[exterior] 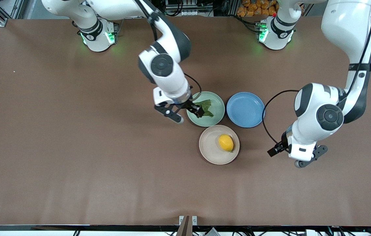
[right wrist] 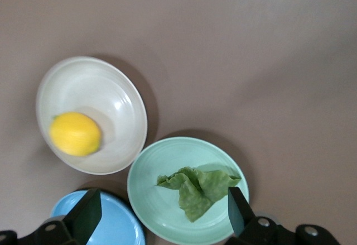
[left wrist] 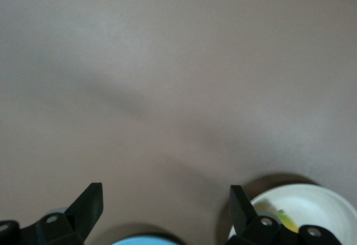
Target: Place lemon and lettuce in plates
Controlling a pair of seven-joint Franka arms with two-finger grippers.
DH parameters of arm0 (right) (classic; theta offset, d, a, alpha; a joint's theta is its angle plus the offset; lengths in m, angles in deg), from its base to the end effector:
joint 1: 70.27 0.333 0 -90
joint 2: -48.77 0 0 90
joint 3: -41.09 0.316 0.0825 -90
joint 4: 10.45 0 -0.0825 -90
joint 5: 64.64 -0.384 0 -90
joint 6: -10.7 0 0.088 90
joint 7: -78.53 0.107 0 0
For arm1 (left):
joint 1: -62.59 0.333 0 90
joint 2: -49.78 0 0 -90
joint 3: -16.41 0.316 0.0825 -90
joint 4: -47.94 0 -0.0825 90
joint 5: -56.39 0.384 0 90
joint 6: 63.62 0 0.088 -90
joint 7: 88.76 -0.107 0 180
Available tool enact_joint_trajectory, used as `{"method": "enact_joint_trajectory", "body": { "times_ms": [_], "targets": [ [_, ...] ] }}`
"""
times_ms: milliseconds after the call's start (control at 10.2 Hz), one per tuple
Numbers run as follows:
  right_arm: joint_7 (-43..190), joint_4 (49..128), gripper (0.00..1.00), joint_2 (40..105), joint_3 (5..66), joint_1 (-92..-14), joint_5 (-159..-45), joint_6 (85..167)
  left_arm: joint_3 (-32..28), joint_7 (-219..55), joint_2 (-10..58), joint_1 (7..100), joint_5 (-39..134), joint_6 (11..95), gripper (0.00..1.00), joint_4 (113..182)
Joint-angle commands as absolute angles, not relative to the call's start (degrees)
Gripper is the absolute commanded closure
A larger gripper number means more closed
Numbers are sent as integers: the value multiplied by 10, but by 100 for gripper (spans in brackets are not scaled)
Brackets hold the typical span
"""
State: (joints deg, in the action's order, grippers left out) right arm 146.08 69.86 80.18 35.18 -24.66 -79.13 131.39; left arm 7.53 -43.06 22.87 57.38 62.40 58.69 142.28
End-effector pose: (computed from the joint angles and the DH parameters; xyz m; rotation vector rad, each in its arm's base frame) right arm 0.5416 0.4842 0.4046 -2.7878 0.8299 0.0675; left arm 0.6612 -0.1487 0.3466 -3.0336 -0.7974 -0.0494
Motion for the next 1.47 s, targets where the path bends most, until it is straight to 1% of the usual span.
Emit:
{"method": "enact_joint_trajectory", "body": {
  "times_ms": [0,98,295,491,688,1080,1375],
  "targets": [
    [1386,714,0,717,359,-279,-788,1227,68,-478,335,592,638,587,0,1543],
    [1351,714,0,688,359,-302,-788,1185,67,-505,370,602,634,587,0,1571],
    [1256,714,0,627,359,-361,-787,1092,67,-541,418,608,629,585,0,1607],
    [1195,714,0,582,358,-417,-786,1040,67,-548,441,608,612,584,0,1622],
    [1109,714,0,560,356,-468,-752,1001,69,-575,444,609,610,580,0,1622],
    [951,715,0,544,358,-575,-722,973,69,-630,442,648,567,580,0,1610],
    [842,715,0,537,358,-636,-704,973,68,-635,440,648,567,580,0,1603]
  ]
}}
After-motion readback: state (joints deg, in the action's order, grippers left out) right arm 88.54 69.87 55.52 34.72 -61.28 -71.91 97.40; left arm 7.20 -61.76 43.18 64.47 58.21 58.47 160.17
